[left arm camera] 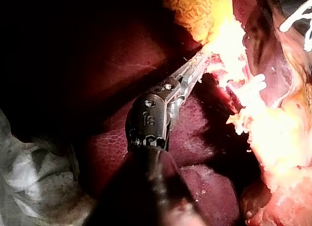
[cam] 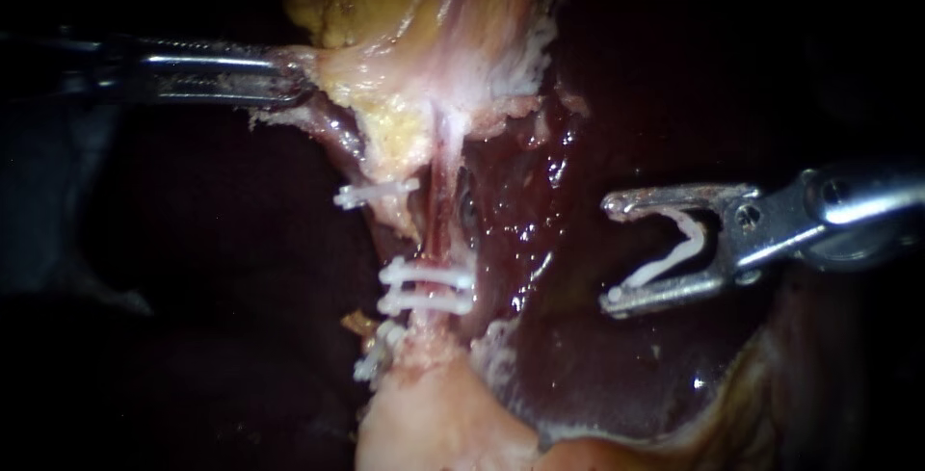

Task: Clipping third clip right tube

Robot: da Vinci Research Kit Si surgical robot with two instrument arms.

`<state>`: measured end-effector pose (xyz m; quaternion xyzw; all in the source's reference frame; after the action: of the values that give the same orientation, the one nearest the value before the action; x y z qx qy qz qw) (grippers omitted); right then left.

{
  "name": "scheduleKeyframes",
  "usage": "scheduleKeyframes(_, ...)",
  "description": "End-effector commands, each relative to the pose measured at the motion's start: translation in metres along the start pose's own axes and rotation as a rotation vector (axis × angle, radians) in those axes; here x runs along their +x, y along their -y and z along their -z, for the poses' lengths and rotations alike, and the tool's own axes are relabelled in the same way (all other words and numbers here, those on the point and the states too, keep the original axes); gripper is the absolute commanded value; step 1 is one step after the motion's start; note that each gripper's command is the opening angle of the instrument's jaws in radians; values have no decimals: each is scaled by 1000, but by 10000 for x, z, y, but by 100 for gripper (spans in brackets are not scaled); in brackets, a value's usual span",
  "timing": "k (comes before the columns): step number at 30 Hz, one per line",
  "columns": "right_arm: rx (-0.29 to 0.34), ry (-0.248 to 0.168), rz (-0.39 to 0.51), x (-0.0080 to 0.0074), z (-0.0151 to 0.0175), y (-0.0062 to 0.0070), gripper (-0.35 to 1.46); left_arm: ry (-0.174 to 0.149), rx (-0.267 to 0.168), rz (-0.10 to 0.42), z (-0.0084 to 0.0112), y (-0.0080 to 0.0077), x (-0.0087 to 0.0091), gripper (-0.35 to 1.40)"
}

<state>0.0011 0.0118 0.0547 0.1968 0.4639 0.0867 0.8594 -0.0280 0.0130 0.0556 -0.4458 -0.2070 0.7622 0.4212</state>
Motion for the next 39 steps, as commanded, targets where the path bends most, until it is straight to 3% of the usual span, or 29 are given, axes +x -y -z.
scheduleKeyframes(1,0,0,0,0,0,0,50,2,-2,2,5,-1,3,-35)
scheduleKeyframes(5,0,0,0,0,0,-1,50,5,-9,10,26,-3,19,-35)
scheduleKeyframes(12,-1,0,-1,0,-1,-1,50,-59,-3,25,67,-8,53,-35)
scheduleKeyframes(15,1,0,-1,1,-3,-2,50,-68,-1,20,77,-10,61,-35)
scheduleKeyframes(18,27,-6,-9,5,-8,-3,49,-69,2,14,79,-10,61,-35)
scheduleKeyframes(25,43,-18,-119,25,-43,-10,49,-69,3,13,78,-11,59,-35)
scheduleKeyframes(28,41,-26,-142,33,-62,-16,49,-70,4,13,78,-11,58,-35)
scheduleKeyframes(35,33,-86,-224,49,-107,-42,49,-70,5,12,76,-11,56,-35)
scheduleKeyframes(39,42,-108,-260,52,-123,-52,49,-70,5,12,76,-11,56,-35)
